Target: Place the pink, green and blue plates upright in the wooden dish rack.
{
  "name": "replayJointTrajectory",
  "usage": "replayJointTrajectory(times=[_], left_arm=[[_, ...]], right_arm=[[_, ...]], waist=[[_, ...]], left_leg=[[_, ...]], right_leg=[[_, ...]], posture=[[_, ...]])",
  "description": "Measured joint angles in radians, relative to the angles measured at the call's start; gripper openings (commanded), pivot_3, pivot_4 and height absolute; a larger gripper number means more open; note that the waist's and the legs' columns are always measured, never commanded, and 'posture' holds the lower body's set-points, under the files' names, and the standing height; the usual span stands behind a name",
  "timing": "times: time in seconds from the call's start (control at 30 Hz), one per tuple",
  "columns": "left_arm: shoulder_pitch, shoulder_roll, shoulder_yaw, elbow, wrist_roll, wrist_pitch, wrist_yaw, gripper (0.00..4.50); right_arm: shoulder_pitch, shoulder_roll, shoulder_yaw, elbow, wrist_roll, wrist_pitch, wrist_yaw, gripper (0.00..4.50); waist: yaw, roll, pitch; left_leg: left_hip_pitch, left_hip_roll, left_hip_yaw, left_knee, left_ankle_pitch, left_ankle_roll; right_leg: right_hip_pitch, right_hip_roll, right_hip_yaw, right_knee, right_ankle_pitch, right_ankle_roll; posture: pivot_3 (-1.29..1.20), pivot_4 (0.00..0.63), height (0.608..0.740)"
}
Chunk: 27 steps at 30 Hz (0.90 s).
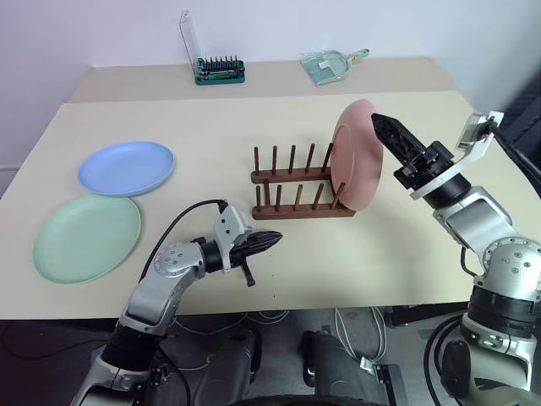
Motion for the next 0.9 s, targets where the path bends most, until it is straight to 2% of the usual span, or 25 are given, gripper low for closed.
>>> replayJointTrajectory(times=[0.3,0.4,0.5,0.63,0.77,0.9], left_arm=[[-0.002,-0.004,0.035,0.003,0.001,0.0,0.041,0.01],[-0.005,-0.019,0.076,0.003,-0.019,0.01,0.081,0.82],[-0.014,-0.008,0.215,-0.042,-0.082,0.05,0.154,2.37],[-0.01,0.017,0.381,-0.126,-0.131,0.112,0.277,4.48],[0.012,0.054,0.591,-0.15,-0.127,0.214,0.478,4.48],[0.048,0.081,0.739,-0.181,-0.083,0.33,0.664,4.48]], right_arm=[[-0.087,-0.201,-0.014,0.099,-0.261,-0.125,0.137,4.08],[-0.122,-0.283,0.039,0.042,-0.324,-0.136,0.234,4.15],[-0.179,-0.377,0.21,-0.164,-0.385,-0.127,0.398,4.15],[-0.177,-0.368,0.39,-0.227,-0.506,-0.131,0.489,4.15],[-0.172,-0.291,0.557,-0.204,-0.657,-0.16,0.514,4.15],[-0.175,-0.229,0.62,-0.162,-0.741,-0.197,0.547,4.15]], waist=[[-0.002,0.0,0.0],[-0.003,0.002,0.001],[-0.013,0.001,0.001],[-0.005,-0.001,0.0],[-0.002,-0.002,0.0],[0.003,-0.004,0.001]], left_leg=[[0.0,0.0,0.001,0.0,0.0,0.0],[-0.001,0.001,0.001,0.0,0.0,0.0],[-0.002,0.003,0.0,0.0,-0.001,0.0],[-0.002,0.002,0.0,0.002,-0.001,-0.001],[-0.003,0.001,0.001,0.003,-0.001,-0.001],[-0.003,0.001,0.0,0.002,-0.001,-0.001]], right_leg=[[0.0,0.0,0.0,-0.001,0.0,0.001],[-0.001,0.0,0.0,0.0,0.0,0.001],[-0.004,0.002,-0.001,0.003,-0.002,0.005],[-0.002,0.001,-0.001,0.001,-0.002,0.004],[-0.003,0.001,0.0,0.0,0.0,0.005],[-0.003,0.001,-0.001,-0.001,0.003,0.002]], posture=[[0.0,0.15,0.74],[0.0,0.15,0.74],[0.0,0.15,0.74],[0.0,0.15,0.74],[0.0,0.15,0.74],[0.0,0.15,0.74]])
